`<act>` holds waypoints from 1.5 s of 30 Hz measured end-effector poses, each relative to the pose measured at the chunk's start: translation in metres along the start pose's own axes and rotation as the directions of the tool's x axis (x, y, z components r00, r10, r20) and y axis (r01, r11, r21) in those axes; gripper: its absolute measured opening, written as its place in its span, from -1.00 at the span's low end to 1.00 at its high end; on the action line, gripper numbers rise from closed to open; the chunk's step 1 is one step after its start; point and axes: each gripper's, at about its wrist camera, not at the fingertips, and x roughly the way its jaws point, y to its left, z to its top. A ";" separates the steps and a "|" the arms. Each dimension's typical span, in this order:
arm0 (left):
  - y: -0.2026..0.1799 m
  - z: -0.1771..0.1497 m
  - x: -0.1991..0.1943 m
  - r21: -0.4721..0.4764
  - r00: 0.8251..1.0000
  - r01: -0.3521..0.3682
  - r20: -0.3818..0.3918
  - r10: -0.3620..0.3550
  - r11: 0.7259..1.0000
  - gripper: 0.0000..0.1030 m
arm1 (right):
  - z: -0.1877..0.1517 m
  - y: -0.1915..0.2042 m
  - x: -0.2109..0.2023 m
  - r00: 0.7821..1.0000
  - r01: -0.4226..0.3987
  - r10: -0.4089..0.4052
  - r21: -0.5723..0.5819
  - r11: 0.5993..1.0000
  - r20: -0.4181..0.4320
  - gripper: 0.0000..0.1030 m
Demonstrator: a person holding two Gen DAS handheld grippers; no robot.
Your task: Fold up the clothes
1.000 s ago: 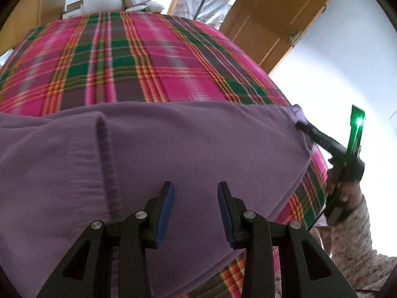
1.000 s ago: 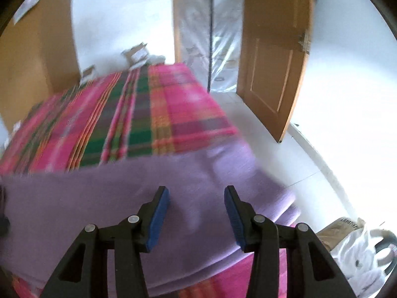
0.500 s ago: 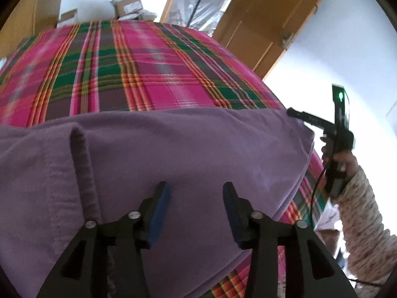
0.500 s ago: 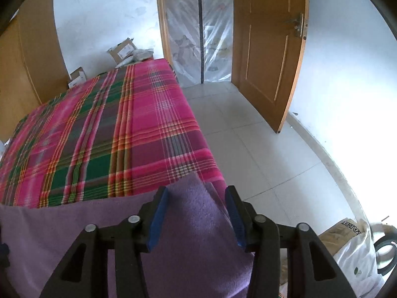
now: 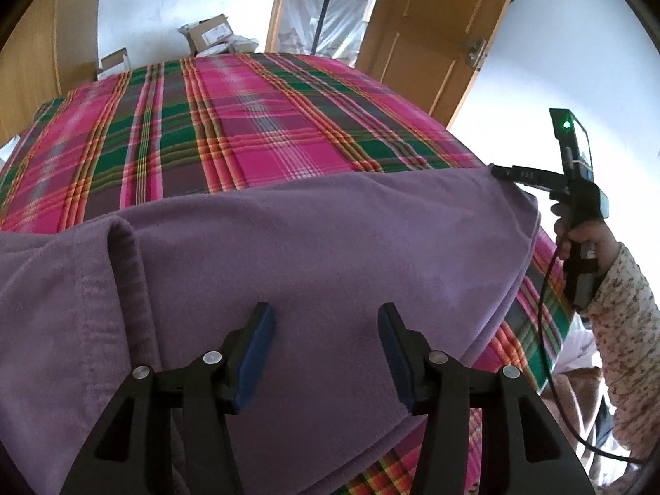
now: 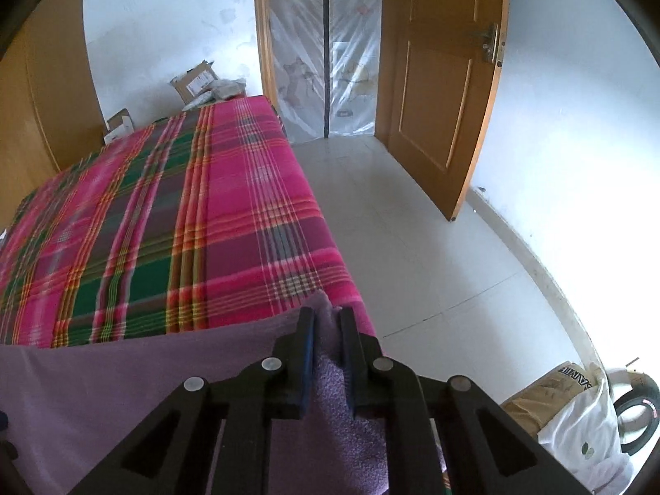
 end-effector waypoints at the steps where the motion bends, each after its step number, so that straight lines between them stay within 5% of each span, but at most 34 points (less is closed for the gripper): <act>1: 0.001 0.000 0.000 -0.006 1.000 0.003 0.000 -0.003 1.000 0.05 | 0.000 -0.001 0.000 1.000 0.001 -0.001 0.000 1.000 -0.001 -0.73; 13: -0.002 0.000 0.000 -0.016 1.000 -0.006 -0.006 0.006 1.000 0.05 | -0.007 -0.038 -0.036 0.997 -0.073 0.070 0.110 0.991 0.038 -0.60; 19: -0.001 0.000 -0.001 -0.041 1.000 0.002 -0.015 -0.003 0.999 0.06 | -0.030 -0.066 -0.048 0.991 -0.135 0.131 0.209 0.968 0.034 -0.33; 24: -0.004 -0.002 -0.001 -0.037 1.000 -0.012 -0.027 0.011 0.999 0.06 | -0.052 -0.081 -0.051 0.982 -0.189 0.189 0.284 0.940 0.029 -0.31; 26: -0.006 -0.003 -0.001 -0.030 0.999 -0.017 -0.034 0.016 0.999 0.06 | -0.056 -0.078 -0.053 0.983 -0.183 0.178 0.284 0.941 0.043 -0.47; 27: -0.006 -0.003 -0.002 -0.030 0.999 -0.015 -0.038 0.014 0.999 0.06 | -0.056 -0.077 -0.055 0.984 -0.178 0.170 0.280 0.943 0.052 -0.89; 28: -0.006 -0.004 -0.002 -0.030 0.999 -0.012 -0.041 0.011 0.999 0.06 | -0.057 -0.076 -0.056 0.985 -0.173 0.162 0.276 0.946 0.061 -0.91; 34: -0.003 -0.002 -0.002 -0.038 0.998 0.009 -0.065 -0.012 0.999 0.06 | -0.055 -0.071 -0.074 0.989 -0.127 0.099 0.276 0.953 0.113 -0.92; 41: 0.001 -0.001 -0.003 -0.038 0.995 0.035 -0.089 -0.038 0.999 0.05 | -0.059 -0.067 -0.053 1.000 -0.023 0.016 0.294 0.956 0.025 -0.89; 43: 0.000 -0.001 -0.003 -0.032 0.995 0.036 -0.095 -0.039 0.999 0.06 | -0.057 -0.070 -0.052 1.000 0.002 -0.010 0.311 0.950 0.023 -0.66; 45: 0.000 -0.001 -0.003 -0.026 0.994 0.038 -0.102 -0.040 0.999 0.06 | -0.058 -0.078 -0.052 1.000 -0.029 0.024 0.354 0.935 0.019 -0.64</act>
